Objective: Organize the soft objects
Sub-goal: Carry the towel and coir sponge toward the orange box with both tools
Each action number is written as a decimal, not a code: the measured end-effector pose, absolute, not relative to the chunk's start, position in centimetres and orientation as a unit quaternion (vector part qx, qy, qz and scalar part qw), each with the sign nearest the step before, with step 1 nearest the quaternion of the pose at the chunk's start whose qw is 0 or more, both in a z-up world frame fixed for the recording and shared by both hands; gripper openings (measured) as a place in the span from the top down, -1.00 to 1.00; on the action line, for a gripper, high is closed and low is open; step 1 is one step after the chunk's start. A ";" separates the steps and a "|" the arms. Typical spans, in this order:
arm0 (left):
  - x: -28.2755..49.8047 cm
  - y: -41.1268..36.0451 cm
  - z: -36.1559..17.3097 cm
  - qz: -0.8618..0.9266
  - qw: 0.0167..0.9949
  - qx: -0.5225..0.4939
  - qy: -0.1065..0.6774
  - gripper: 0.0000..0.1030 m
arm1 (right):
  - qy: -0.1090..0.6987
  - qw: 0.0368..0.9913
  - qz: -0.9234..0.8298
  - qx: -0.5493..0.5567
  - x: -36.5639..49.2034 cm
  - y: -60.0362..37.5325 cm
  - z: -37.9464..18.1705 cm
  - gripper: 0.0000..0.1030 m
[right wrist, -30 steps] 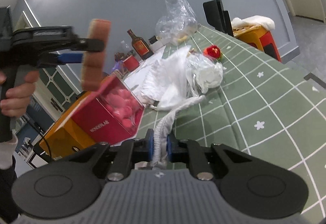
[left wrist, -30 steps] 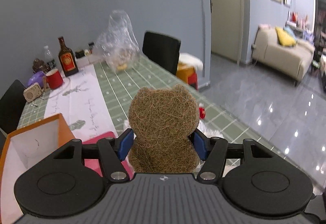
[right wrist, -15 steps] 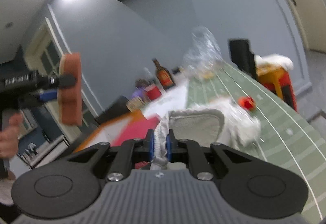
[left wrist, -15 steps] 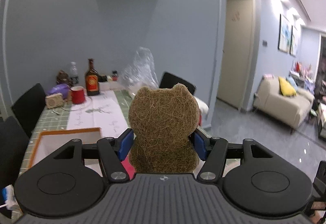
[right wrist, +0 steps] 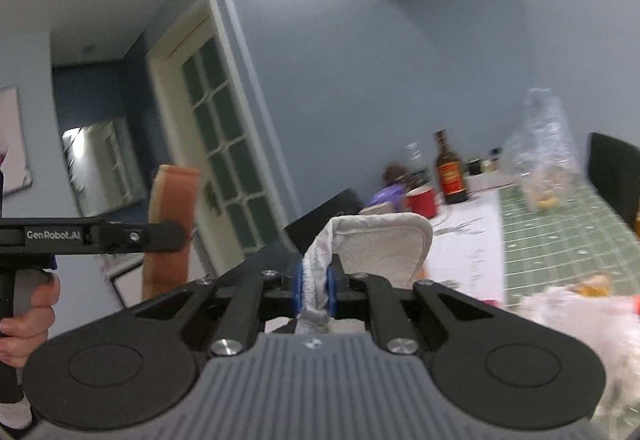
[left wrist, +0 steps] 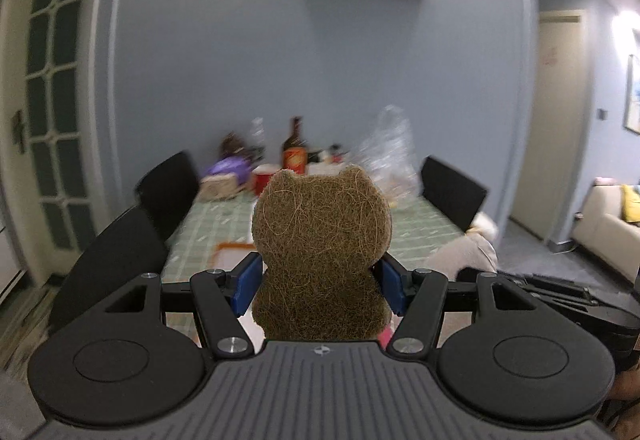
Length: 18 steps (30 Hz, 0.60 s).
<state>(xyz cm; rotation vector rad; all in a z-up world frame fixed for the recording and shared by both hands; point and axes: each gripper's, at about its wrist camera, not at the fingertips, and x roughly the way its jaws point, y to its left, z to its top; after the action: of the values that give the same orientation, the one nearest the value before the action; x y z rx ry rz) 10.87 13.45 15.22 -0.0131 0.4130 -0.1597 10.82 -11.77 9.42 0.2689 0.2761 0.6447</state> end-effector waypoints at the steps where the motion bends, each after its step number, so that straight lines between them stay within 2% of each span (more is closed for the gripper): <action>1: 11.3 14.1 15.0 -0.072 0.975 -0.009 0.211 -0.38 | 0.142 0.927 0.324 0.123 11.7 -10.7 9.3 0.80; 7: 13.9 17.8 13.0 -0.038 0.968 -0.025 0.245 -0.38 | 0.215 0.911 0.342 0.084 17.4 -3.7 7.0 0.80; 16: 14.8 21.1 10.9 -0.024 0.965 -0.028 0.260 -0.38 | 0.240 0.897 0.359 0.093 21.2 0.8 4.8 0.79; 17: 15.0 21.3 10.7 -0.021 0.965 -0.027 0.260 -0.38 | 0.246 0.902 0.345 0.086 21.8 1.4 4.4 0.59; 18: 15.2 21.3 10.5 -0.016 0.965 -0.027 0.262 -0.38 | 0.260 0.902 0.336 0.076 22.4 1.9 3.9 0.30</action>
<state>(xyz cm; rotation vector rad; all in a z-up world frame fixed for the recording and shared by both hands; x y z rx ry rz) 15.22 21.32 10.51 -0.0546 0.5295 -0.0320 22.43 1.93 3.87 0.1574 0.5368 0.6952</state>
